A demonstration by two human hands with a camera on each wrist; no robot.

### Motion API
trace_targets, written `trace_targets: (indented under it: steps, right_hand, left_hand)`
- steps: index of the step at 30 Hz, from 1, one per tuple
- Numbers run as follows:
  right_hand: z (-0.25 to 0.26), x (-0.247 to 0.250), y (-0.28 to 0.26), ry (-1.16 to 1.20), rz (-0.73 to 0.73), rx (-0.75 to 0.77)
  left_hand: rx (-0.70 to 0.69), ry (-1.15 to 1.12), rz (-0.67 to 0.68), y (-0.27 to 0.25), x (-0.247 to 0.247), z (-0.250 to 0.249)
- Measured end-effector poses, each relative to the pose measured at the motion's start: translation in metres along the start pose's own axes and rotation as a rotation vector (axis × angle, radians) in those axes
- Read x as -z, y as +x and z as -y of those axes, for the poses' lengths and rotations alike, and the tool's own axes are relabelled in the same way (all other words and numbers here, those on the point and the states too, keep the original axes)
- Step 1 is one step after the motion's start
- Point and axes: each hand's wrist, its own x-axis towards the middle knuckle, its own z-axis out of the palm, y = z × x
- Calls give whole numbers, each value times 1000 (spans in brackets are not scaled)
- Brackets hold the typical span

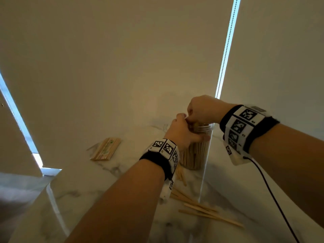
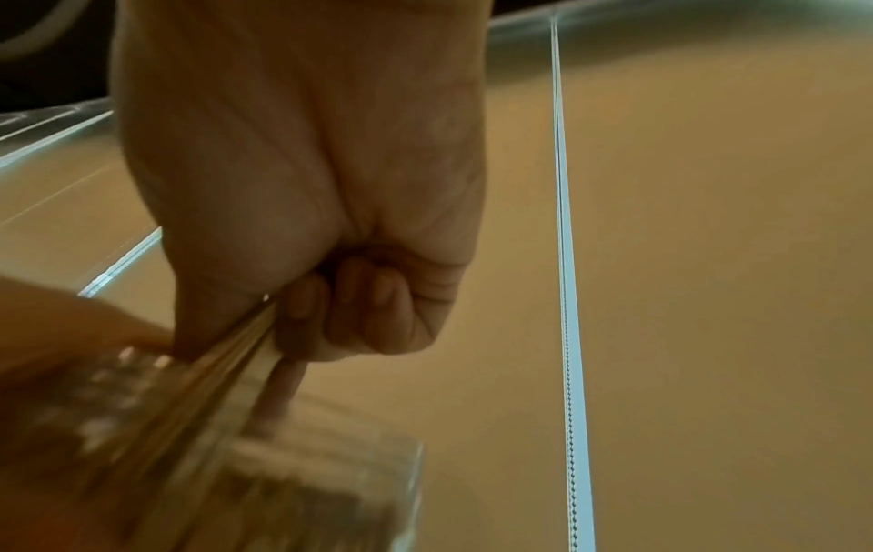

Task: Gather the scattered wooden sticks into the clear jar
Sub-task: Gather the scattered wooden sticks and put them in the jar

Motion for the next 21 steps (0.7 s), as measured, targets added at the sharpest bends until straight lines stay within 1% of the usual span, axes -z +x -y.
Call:
trace_targets:
  steps: [3,6,10,12,13,15,17,20,21]
  right_hand:
    - [4,-9,-2,-27,19,43]
    - [2,-4,-6,-20,45,69]
    - [2,-3,-6,-40,33,78]
    - [1,-6,-7,-10,62,75]
    - [0,-6,-8,42,90,62]
    - [-6,-6,-13,148,148,34]
    - [-14,-5,-18,169,149,36]
    - [-24,-7,-26,233,93,60]
    - [-25,-9,-28,244,87,73]
  left_hand:
    - [2,-5,-3,-2,0,-2]
    - [1,-8,-10,-3,-1,-2]
    - [13,-3,-14,-2,-1,0]
    - [32,-1,-2,-3,0,-1]
    - [38,-5,14,-2,2,-1]
    - [65,-27,86,2,9,-1]
    - [117,-38,231,8,26,-1]
    - [221,106,428,17,63,-1]
    - [261,160,460,21,72,1]
